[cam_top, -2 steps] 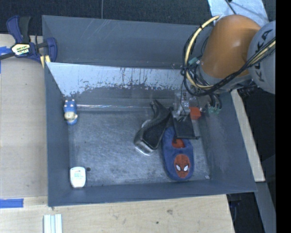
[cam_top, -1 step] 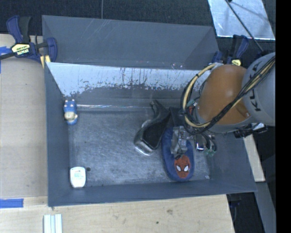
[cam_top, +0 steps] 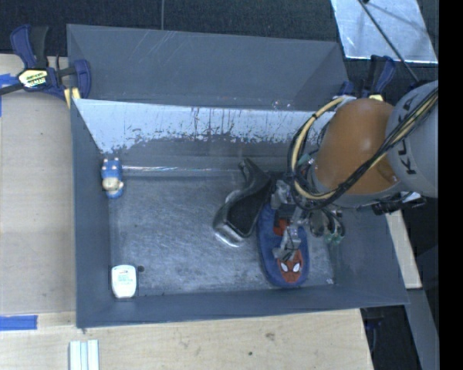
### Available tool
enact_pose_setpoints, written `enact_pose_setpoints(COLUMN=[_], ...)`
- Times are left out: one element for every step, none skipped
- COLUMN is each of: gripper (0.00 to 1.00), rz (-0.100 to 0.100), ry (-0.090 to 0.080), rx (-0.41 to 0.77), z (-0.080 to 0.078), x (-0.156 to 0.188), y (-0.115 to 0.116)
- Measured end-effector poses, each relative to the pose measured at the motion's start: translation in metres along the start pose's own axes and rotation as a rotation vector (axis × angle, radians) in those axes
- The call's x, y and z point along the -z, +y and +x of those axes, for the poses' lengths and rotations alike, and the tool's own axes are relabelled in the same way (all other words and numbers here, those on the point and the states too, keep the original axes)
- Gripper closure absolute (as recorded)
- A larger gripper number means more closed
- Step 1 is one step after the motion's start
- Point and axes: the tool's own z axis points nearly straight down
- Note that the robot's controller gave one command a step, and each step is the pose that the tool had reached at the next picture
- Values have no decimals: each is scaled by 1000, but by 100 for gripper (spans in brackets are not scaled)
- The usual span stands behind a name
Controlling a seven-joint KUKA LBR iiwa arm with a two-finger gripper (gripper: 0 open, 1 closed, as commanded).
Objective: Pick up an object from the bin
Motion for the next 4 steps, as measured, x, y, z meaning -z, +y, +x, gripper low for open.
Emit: enact_pose_setpoints(gripper=[0,100,100,100], rz=[-3,-3,-2,1], ry=[9,13,-10,8], rx=[-312,-308,-250,-211], z=[-65,-65,-42,-38], x=[-42,-39,164,36], y=[-38,-37,-12,-17])
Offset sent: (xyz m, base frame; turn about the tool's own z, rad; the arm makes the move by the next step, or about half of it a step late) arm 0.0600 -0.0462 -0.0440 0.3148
